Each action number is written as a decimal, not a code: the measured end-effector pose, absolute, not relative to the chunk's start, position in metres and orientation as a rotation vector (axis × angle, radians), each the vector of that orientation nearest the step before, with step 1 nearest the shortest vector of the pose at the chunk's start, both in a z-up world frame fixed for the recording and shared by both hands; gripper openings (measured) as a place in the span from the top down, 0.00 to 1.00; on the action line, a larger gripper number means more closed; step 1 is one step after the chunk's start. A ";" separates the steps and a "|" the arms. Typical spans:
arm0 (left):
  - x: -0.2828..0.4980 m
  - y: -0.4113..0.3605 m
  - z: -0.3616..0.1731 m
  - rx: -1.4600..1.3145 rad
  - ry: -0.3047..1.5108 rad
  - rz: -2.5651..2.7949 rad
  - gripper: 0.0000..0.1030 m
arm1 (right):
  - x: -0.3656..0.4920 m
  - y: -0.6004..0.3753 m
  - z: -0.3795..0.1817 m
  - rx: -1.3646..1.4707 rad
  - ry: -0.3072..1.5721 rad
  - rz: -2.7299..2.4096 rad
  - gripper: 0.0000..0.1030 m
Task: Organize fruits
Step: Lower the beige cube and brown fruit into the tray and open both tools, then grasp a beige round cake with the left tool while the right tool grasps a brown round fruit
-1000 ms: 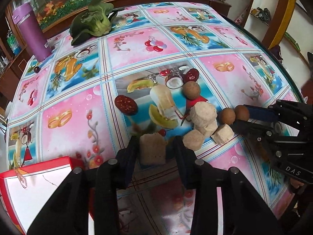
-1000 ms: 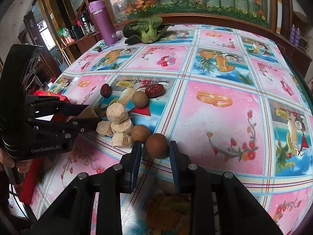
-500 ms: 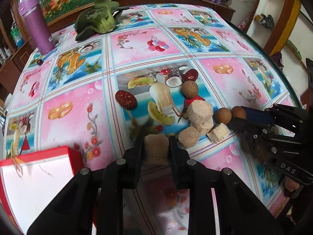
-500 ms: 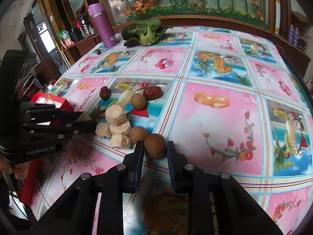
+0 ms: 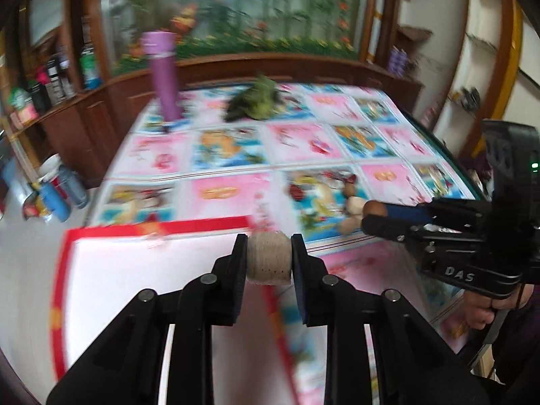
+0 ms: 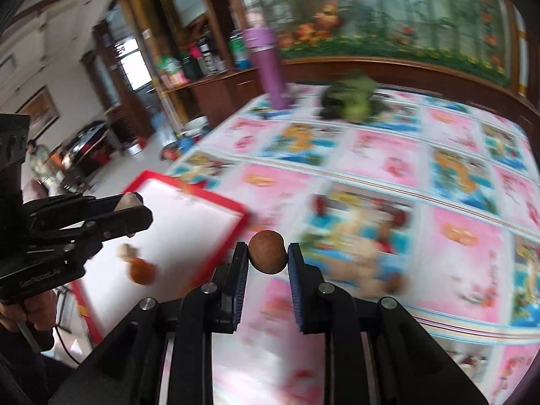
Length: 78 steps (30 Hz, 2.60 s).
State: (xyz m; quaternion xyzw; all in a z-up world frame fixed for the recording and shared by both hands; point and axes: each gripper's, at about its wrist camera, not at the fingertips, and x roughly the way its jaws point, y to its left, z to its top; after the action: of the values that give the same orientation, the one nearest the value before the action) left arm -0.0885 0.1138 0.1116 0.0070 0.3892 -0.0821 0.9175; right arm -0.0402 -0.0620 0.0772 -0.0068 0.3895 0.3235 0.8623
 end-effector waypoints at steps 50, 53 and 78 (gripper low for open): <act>-0.160 0.225 0.024 -0.064 0.961 0.184 0.73 | -0.131 0.097 0.017 -0.206 0.989 0.889 0.78; -0.160 0.225 0.025 -0.063 0.970 0.194 0.70 | -0.128 0.094 0.020 -0.197 1.010 0.902 0.77; -0.100 0.045 0.069 0.128 0.907 -0.168 0.36 | -0.037 -0.159 0.039 -0.027 0.876 0.435 0.66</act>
State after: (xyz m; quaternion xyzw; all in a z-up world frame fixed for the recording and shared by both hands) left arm -0.1005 0.0452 0.0690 0.0618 0.4375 -0.0808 0.8934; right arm -0.0371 -0.1594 0.0388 -0.0129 0.4206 0.2088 0.8828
